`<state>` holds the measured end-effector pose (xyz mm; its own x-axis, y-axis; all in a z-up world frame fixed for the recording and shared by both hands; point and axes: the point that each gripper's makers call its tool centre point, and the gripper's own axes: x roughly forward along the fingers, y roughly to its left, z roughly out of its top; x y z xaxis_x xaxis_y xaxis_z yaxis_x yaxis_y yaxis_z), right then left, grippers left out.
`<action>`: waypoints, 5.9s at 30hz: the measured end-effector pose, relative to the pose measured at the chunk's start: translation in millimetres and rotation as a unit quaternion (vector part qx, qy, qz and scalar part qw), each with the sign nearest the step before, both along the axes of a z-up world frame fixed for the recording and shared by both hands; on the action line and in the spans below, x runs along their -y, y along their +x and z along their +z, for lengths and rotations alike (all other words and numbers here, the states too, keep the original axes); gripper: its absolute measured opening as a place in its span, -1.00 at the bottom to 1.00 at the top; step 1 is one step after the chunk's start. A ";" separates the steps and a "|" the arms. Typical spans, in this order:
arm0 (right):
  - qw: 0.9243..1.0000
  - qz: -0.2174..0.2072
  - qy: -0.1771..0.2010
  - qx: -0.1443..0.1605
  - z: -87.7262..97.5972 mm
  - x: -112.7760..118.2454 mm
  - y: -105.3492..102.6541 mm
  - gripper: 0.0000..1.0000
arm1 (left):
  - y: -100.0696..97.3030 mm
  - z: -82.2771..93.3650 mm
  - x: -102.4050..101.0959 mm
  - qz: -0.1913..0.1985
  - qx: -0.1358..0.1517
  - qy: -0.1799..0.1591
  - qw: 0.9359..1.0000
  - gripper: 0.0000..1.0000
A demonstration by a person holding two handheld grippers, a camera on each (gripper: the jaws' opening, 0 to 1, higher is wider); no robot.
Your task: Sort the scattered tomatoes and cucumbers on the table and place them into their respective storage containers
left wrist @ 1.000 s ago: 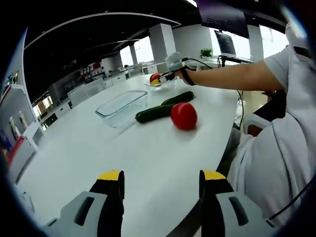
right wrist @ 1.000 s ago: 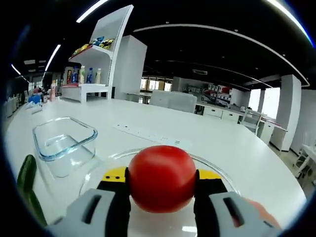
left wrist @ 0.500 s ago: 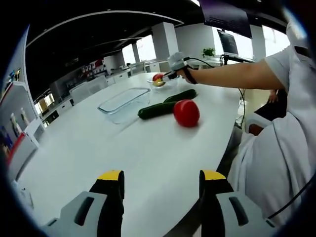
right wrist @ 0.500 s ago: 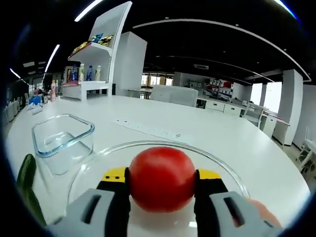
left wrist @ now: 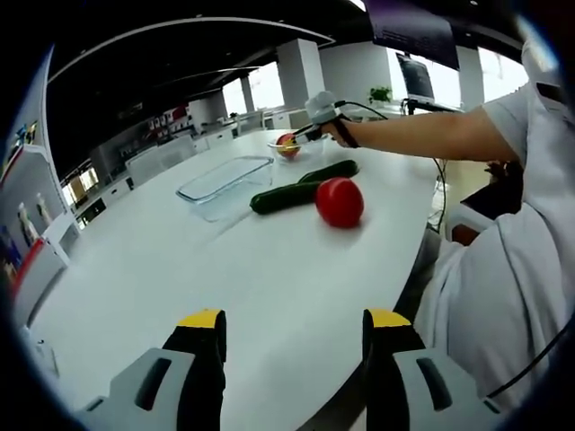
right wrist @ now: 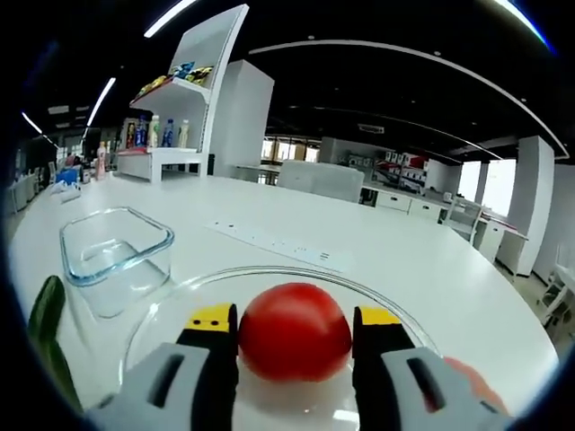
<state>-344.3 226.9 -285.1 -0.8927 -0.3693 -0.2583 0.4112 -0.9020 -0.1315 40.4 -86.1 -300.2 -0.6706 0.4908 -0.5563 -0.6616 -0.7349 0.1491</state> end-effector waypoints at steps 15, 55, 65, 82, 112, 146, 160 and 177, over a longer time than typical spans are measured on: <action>0.991 0.003 -0.134 -0.006 27.1 -18.2 6.4 0.08 | 3.0 -2.6 -8.7 -0.015 0.006 0.000 1.000 0.21; 0.972 0.214 -0.083 -0.051 101.8 34.0 110.0 0.35 | 6.3 9.1 -34.1 -0.062 -0.003 0.008 0.998 0.21; 0.957 0.280 -0.054 -0.052 100.0 68.6 146.6 0.36 | 8.1 6.9 -32.9 -0.060 -0.002 0.010 0.998 0.21; 0.883 0.468 -0.010 -0.029 74.7 119.3 243.4 0.42 | 9.0 6.5 -37.0 -0.065 0.000 0.011 0.998 0.21; 0.817 0.573 0.062 0.025 5.9 142.5 288.5 0.44 | 7.1 3.1 -36.9 -0.063 0.001 0.013 0.998 0.21; 0.812 0.577 0.084 0.006 -39.3 179.0 313.3 0.34 | 7.6 -1.8 -36.3 -0.064 0.007 0.004 0.998 0.28; 0.814 0.574 0.084 -0.005 -45.6 185.5 316.2 0.14 | 4.9 -1.6 -36.4 -0.060 0.001 0.004 0.998 0.28; 0.826 0.558 0.079 -0.017 -43.7 184.9 308.4 -0.03 | 5.2 -4.9 -31.7 -0.049 0.005 0.006 0.999 0.27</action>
